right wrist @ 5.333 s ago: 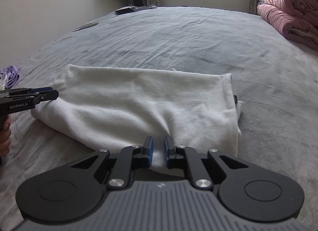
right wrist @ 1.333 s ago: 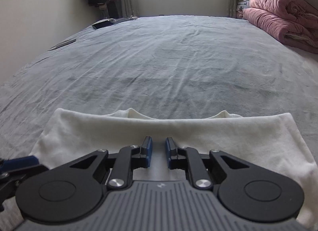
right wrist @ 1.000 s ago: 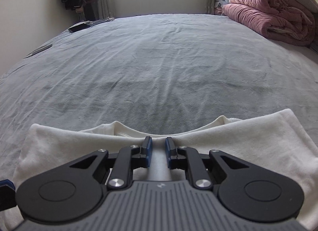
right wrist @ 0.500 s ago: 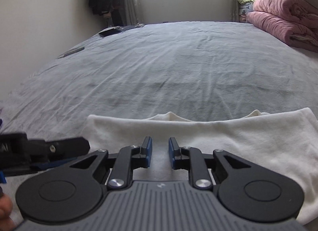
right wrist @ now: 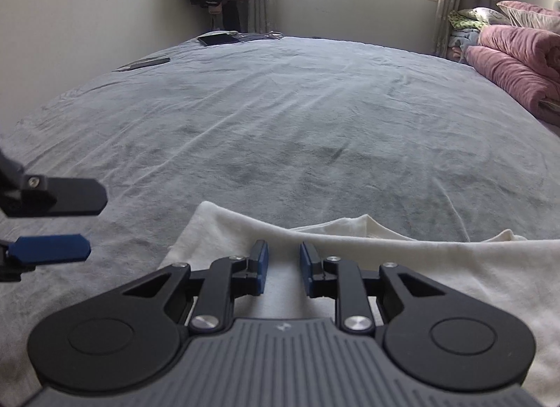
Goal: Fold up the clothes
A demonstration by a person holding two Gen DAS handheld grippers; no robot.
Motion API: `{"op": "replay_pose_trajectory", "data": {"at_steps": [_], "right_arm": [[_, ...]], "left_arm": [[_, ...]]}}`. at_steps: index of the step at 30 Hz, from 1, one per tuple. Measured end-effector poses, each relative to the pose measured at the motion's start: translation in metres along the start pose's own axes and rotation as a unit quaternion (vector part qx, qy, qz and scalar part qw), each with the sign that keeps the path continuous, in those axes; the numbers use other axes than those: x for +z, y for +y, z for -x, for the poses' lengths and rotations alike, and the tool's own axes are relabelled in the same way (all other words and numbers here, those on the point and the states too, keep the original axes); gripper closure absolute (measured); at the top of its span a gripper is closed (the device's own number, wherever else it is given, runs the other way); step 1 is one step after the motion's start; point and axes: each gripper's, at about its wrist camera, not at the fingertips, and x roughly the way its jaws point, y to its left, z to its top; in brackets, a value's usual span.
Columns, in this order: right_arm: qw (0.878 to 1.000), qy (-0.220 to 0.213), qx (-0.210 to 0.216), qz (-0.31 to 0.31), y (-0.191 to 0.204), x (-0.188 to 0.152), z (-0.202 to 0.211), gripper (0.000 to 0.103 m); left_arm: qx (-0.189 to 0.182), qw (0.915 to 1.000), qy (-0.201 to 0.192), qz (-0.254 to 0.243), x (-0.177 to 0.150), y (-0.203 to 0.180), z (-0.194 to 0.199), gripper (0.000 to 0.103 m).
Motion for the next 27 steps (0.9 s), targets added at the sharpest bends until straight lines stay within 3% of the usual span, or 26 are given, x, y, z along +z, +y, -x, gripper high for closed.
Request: {"op": "replay_pose_trajectory", "data": {"at_steps": [4,18,24,27], "right_arm": [[0.999,-0.002,-0.031,-0.013,-0.006,-0.001,-0.012,0.083],[0.991,-0.053,-0.001,-0.125,-0.040,-0.018,0.058,0.074],[0.983,-0.034,0.004,-0.181,-0.074,-0.045,0.081,0.073],[0.979,-0.028,0.020,-0.200,-0.084,-0.059,0.085,0.074]], "left_arm": [[-0.001,1.0000,0.005,-0.007,-0.002,-0.004,-0.002,0.046],[-0.012,0.9996,0.001,-0.024,-0.007,-0.010,0.000,0.046],[-0.071,0.9919,0.003,-0.106,-0.032,-0.046,0.002,0.044],[-0.065,0.9864,0.017,-0.150,-0.053,-0.061,-0.005,0.043]]}}
